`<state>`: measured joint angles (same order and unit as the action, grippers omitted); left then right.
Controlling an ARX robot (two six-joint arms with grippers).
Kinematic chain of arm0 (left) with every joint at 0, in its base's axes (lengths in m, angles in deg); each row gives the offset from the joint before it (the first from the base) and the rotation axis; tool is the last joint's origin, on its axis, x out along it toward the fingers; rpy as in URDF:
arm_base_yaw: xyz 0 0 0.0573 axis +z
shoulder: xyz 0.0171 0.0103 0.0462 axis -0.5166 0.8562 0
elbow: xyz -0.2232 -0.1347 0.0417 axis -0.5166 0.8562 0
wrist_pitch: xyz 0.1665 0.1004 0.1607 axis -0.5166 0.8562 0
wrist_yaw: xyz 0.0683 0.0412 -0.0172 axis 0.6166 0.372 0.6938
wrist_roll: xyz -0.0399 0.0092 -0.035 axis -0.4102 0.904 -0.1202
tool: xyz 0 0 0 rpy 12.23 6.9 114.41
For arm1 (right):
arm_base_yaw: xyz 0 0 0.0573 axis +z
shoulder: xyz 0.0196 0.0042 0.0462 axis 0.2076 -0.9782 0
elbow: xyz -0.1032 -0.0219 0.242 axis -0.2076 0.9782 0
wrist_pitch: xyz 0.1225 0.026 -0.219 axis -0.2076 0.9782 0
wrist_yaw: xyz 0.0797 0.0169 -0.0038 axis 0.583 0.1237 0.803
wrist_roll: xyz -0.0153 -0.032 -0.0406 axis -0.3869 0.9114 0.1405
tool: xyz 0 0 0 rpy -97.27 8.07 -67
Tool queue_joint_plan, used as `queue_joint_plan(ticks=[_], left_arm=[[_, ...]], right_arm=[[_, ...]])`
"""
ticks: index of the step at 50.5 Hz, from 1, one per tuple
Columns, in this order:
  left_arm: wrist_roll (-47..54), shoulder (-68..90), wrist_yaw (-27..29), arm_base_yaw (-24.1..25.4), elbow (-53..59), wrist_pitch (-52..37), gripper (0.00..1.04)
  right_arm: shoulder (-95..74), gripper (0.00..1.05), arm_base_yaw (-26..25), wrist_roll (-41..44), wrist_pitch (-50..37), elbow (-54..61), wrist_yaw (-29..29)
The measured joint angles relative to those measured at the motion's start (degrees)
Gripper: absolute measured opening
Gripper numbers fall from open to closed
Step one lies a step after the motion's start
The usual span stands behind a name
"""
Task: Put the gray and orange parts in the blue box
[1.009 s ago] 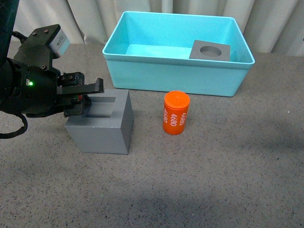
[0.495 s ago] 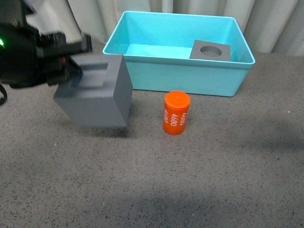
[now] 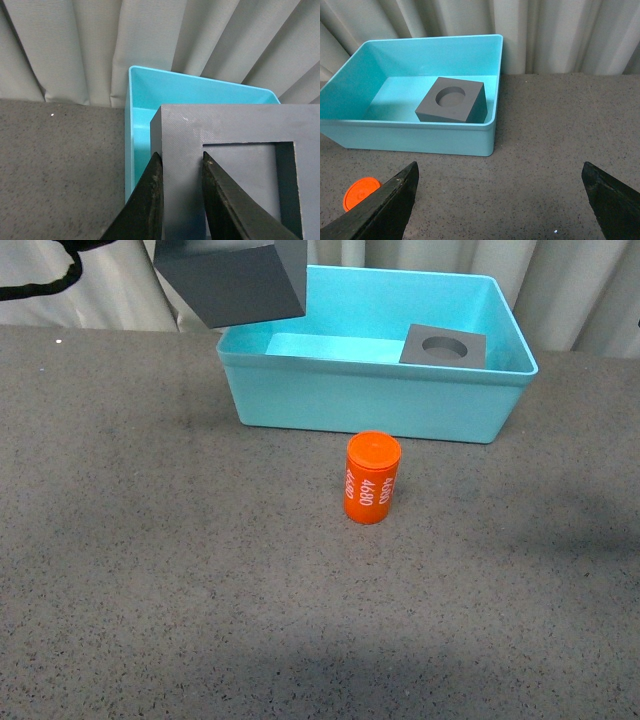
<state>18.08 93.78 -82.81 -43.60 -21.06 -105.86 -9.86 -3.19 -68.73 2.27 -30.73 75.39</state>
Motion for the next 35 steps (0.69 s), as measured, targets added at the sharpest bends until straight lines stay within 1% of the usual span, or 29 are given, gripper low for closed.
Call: queue_joint_plan(ticks=[15,35], left_arm=[[0.2,10.1,-0.1,0.0,-5.6,-3.8,0.17],[0.1,15.7,-0.1,-0.8,-11.1,-4.0,0.17]], right_arm=[[0.0,0.95,0.0,0.0,0.0,0.0,0.0],[0.0,0.95,0.0,0.0,0.0,0.0,0.0]])
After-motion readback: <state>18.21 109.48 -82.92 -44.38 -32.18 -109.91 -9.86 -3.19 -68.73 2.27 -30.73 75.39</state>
